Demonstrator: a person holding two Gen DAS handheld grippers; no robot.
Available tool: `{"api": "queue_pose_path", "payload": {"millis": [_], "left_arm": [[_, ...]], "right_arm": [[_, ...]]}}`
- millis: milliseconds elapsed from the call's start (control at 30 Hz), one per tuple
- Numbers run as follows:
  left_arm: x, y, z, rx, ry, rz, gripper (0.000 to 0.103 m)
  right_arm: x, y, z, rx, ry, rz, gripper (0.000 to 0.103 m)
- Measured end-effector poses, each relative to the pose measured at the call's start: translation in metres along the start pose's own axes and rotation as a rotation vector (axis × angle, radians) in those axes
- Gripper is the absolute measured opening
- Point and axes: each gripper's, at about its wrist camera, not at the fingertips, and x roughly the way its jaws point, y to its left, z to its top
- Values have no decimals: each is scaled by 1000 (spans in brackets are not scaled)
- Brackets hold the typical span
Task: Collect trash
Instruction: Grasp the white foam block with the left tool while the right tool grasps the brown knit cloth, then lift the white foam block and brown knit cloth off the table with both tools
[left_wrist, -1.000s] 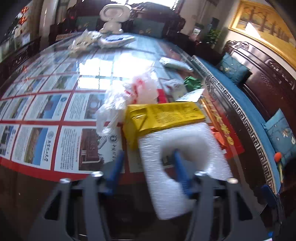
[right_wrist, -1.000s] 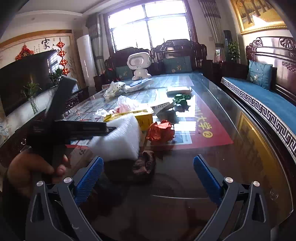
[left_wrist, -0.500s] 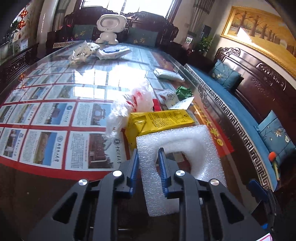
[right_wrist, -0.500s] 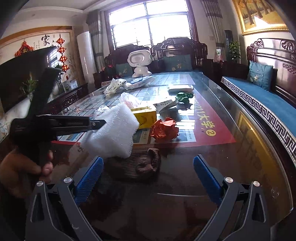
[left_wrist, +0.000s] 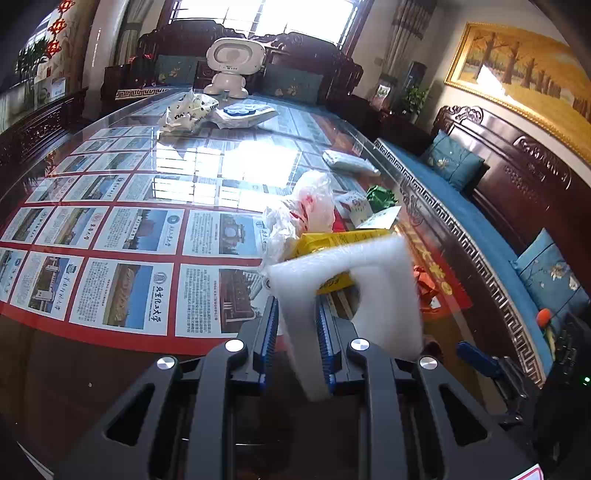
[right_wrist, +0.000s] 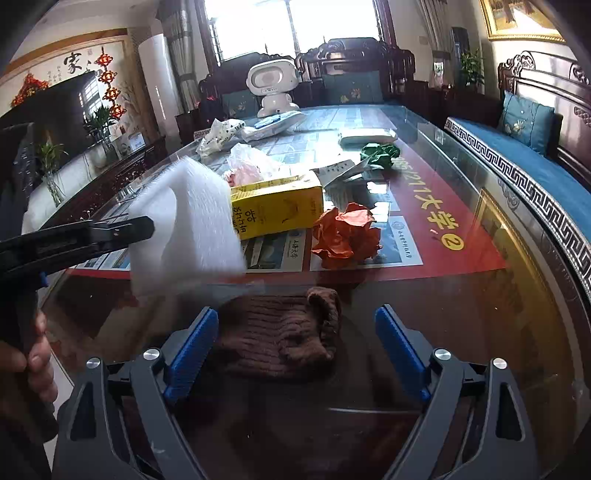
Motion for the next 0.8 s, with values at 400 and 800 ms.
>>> {"api": "queue_pose_path", "payload": {"millis": [400, 800], "left_arm": [[-3, 2, -2, 11, -1, -9, 19], [-16, 1, -3, 16, -31, -11, 19]], "right_arm": [[20, 1, 3, -14, 95, -30, 41], [7, 4, -4, -22, 49, 27, 11]]}}
